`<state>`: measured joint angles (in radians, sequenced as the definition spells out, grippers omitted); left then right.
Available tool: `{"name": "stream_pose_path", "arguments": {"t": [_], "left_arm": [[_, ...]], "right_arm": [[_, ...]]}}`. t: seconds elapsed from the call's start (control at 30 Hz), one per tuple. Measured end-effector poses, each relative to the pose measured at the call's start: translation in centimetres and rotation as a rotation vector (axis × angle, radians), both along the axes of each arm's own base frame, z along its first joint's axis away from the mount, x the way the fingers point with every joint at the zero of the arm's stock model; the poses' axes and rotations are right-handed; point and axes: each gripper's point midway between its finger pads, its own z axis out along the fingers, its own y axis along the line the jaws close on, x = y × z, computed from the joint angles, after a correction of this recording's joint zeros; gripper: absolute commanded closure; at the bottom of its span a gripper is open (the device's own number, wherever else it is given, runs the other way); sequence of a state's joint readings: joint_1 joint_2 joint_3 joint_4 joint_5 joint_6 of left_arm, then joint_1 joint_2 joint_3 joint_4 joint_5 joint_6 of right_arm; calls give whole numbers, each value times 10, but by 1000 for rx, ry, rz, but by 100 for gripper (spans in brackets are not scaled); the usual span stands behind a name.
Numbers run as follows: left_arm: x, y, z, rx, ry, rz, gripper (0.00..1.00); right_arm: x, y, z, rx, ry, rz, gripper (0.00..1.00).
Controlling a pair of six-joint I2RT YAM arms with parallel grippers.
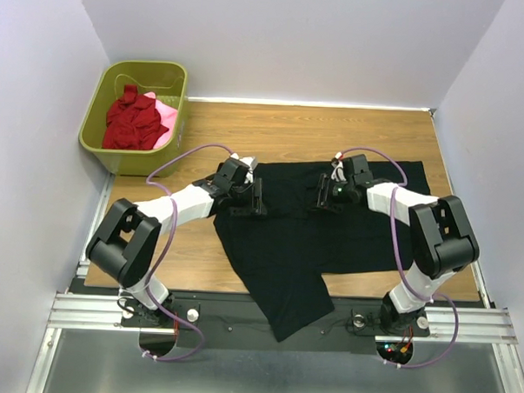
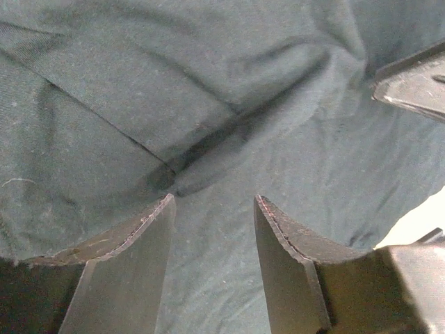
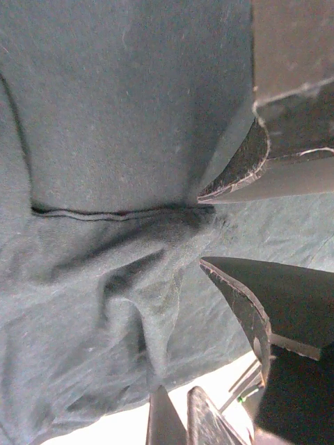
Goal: Fold and stack the t-shirts
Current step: Fold the tshirt
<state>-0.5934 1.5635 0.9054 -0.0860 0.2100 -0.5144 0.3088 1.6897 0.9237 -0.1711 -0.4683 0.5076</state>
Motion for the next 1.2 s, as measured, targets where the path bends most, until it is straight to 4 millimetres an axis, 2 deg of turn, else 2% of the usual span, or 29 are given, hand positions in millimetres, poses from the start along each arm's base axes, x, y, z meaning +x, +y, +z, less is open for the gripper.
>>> {"name": "stream_pose_path", "arguments": {"t": [0.3,0.63,0.8,0.83,0.97,1.03,1.2], "left_arm": [[-1,0,-15,19,32,-2,42],[-5,-2,-27,23,70,-16,54],[-6,-3,-27,17,71,-22,61],[-6,-3,-26,14,73,-24,67],[-8,-5,-26,6,78,-32,70],[-8,-5,-26,5,79,-32,83],[-9,-6,-25,0,83,-38,85]], "right_arm": [[-5,4,-8,1,31,10,59],[-8,8,-12,2,44,23,66],[-8,8,-12,3,48,20,76],[-8,8,-12,3,48,21,77],[-8,8,-12,3,48,19,88],[-8,8,-12,3,48,18,91],[-8,7,-13,-1,48,16,96]]}}
